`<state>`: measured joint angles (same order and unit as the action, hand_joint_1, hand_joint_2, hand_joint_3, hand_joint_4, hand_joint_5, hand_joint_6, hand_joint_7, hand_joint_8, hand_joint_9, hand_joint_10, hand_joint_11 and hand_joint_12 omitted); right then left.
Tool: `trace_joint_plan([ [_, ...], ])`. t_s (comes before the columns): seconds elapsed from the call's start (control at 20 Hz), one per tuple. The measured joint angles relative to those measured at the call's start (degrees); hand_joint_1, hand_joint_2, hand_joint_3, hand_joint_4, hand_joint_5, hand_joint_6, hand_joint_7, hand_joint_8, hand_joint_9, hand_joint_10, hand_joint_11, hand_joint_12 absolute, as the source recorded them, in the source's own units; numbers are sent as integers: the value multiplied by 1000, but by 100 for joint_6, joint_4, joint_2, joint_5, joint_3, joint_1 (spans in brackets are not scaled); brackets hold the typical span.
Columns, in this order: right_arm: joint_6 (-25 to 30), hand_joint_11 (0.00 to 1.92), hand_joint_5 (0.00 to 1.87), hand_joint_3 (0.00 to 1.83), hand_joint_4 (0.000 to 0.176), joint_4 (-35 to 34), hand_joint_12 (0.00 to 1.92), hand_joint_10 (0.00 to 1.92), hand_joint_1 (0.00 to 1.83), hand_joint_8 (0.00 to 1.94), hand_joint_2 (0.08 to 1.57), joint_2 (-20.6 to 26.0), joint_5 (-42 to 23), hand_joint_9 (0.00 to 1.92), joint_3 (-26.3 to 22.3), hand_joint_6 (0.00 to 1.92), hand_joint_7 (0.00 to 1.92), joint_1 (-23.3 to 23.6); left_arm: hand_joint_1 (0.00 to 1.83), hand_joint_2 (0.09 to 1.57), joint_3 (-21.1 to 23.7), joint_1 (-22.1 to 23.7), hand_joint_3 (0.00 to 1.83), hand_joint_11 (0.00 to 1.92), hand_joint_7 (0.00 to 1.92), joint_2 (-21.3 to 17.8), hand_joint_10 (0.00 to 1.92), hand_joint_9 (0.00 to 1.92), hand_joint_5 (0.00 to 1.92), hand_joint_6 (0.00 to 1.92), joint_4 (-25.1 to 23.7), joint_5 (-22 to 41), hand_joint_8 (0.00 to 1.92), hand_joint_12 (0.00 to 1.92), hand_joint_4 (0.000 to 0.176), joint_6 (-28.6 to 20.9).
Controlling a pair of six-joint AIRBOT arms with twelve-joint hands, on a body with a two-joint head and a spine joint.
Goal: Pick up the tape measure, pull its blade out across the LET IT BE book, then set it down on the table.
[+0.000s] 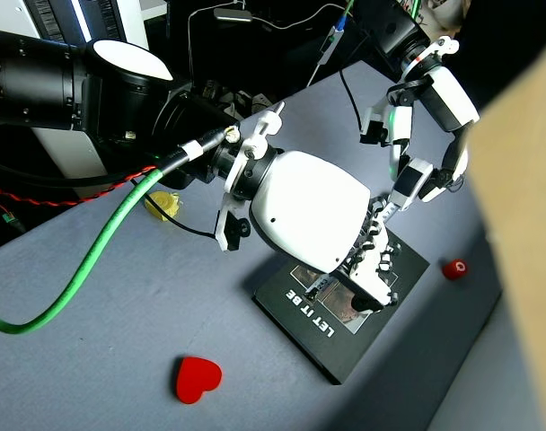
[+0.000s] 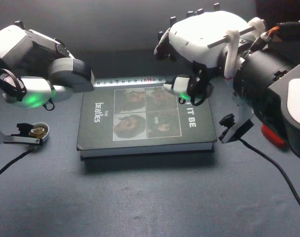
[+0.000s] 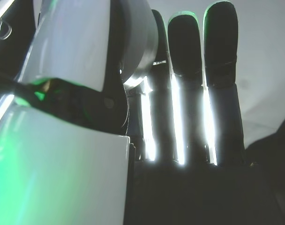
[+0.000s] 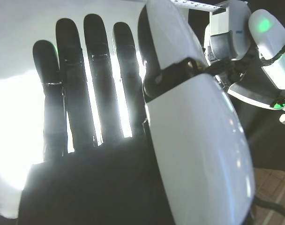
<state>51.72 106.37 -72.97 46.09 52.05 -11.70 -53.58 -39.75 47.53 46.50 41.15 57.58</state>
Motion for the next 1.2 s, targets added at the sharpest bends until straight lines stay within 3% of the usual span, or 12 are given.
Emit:
trace_joint_plan([
  [0.35,-37,329,724,1,0,-22,1212,41,999,8,1143,173,68,797,11,11,848,-149,1386,1077,-7,0,0,846,1113,0,1231,915,1066,630,-13,4,836,1076,0,0],
  [1.2,4,344,739,1,0,-7,1214,38,1003,12,1148,81,-13,813,83,12,875,-149,1386,1075,-4,0,0,832,1118,2,1218,914,1070,630,28,74,835,1075,0,-24],
])
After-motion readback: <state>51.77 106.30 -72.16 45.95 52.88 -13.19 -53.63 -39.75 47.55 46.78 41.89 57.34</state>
